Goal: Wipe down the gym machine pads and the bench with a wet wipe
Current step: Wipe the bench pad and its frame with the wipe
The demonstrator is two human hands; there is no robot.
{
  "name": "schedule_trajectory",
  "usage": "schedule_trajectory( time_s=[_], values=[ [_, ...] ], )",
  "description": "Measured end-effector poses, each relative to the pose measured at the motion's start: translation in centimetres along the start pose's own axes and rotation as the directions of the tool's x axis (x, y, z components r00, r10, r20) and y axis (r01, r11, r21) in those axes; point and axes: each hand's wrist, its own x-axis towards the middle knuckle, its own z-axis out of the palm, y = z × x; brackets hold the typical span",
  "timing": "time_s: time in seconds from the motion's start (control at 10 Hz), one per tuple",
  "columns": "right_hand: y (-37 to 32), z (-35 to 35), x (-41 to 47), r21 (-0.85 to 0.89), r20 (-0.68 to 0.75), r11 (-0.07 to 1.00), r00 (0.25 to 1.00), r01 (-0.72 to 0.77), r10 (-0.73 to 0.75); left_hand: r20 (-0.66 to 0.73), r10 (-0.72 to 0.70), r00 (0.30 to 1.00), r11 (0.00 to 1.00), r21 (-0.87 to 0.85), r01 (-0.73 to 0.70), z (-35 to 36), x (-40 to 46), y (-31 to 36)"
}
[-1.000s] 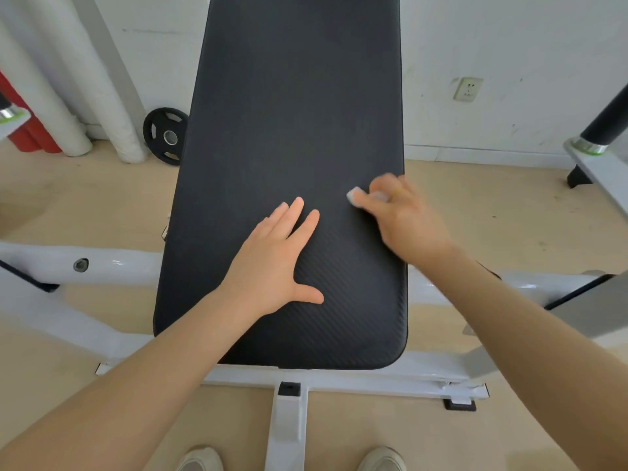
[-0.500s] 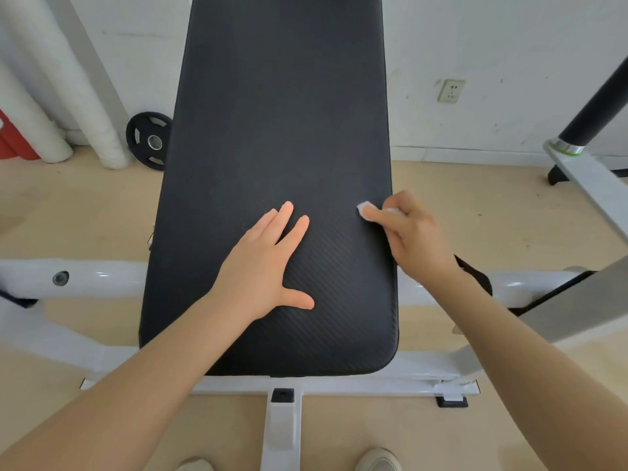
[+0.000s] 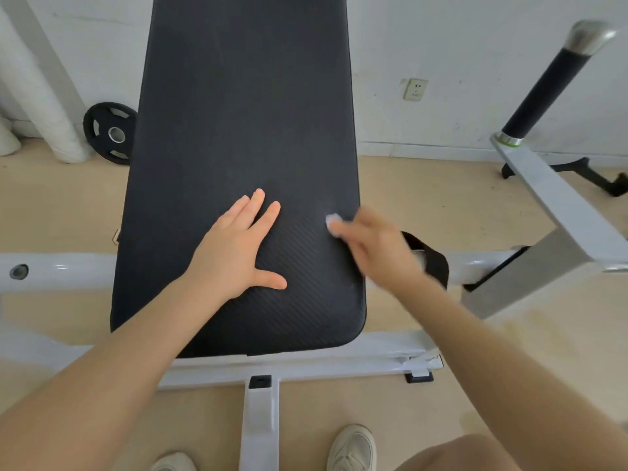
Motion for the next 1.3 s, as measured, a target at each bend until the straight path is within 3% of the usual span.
schedule_trajectory(
  time_s=[0.1,0.2,0.3,0.4,0.5,0.6,0.7,0.8,0.9,1.0,1.1,1.2,1.3],
  values=[
    [-1.6,1.7,-7.3,0.036,0.114,0.999,0.993,-0.007,0.003,-0.013,0.012,1.000,1.000,0.016,-0.012,0.0,-0.2,0.2],
    [-2.1,1.7,-9.8,-0.088,0.228,0.995,0.973,0.038,-0.017,-0.058,0.007,0.998,0.999,0.035,-0.005,0.0,-0.9,0.4],
    [-2.7,0.6,-6.6,-0.129,-0.074,0.990,0.996,-0.058,0.049,-0.183,0.052,0.982,0.996,0.079,-0.038,0.6,-2.9,0.4],
    [-3.0,0.1,-3.4,-0.207,-0.220,0.976,0.975,-0.072,0.026,-0.165,0.050,0.985,0.998,0.052,-0.042,1.4,-5.6,-0.4],
    [-3.6,2.1,-3.9,-0.214,-0.184,0.967,0.978,-0.135,0.096,-0.103,-0.035,0.994,0.999,0.003,0.036,2.2,-8.2,-2.4],
    [-7.6,5.5,-6.8,-0.196,-0.109,0.976,0.991,-0.095,0.075,-0.082,-0.142,0.986,0.990,0.006,0.143,3.2,-10.3,-4.5],
    [-11.3,8.3,-8.8,-0.141,-0.013,0.985,0.995,-0.096,0.095,-0.051,-0.168,0.984,0.985,0.020,0.169,3.9,-11.6,-5.7],
    [-12.5,9.3,-8.7,-0.179,-0.007,0.983,0.999,-0.046,0.046,-0.056,-0.125,0.991,0.992,0.000,0.126,3.6,-11.7,-6.4],
    [-10.4,6.0,-7.3,-0.180,-0.029,0.971,0.987,-0.160,0.157,-0.040,-0.106,0.994,0.994,-0.030,0.105,3.0,-11.6,-7.1],
    [-8.3,4.6,-6.0,-0.208,-0.140,0.922,0.943,-0.327,0.303,-0.041,-0.095,0.995,0.995,-0.038,0.094,3.0,-11.7,-7.3],
    [-10.5,6.4,-5.0,-0.175,-0.166,0.896,0.909,-0.409,0.382,-0.051,-0.091,0.995,0.995,-0.040,0.090,3.3,-11.5,-7.4],
    [-14.4,9.2,-4.6,-0.181,-0.110,0.924,0.941,-0.336,0.321,-0.066,-0.081,0.994,0.989,-0.129,0.072,3.5,-11.6,-7.7],
    [-15.9,10.6,-4.2,-0.130,-0.012,0.970,0.978,-0.207,0.207,-0.172,-0.124,0.977,0.941,-0.332,0.061,3.7,-11.9,-8.3]
  ],
)
